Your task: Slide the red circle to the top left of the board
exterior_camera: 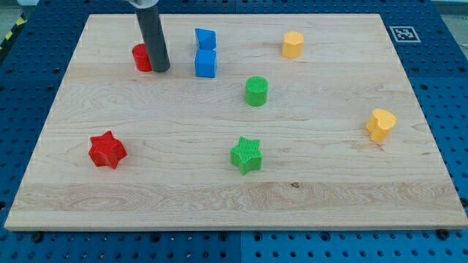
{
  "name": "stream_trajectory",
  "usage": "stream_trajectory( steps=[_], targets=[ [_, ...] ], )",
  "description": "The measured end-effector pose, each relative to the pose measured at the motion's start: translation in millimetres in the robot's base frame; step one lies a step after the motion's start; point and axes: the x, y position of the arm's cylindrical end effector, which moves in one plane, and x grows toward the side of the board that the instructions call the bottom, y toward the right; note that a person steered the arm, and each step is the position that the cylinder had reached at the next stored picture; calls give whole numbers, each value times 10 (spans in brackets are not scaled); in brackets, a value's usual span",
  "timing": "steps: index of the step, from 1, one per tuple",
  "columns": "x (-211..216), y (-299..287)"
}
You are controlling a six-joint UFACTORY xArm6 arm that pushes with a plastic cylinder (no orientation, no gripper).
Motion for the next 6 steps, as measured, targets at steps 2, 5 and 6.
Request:
stream_trajectory(
  steps=[2,5,6],
  targets=[
    [45,-398],
    [-1,-398],
    [-75,-399]
  ],
)
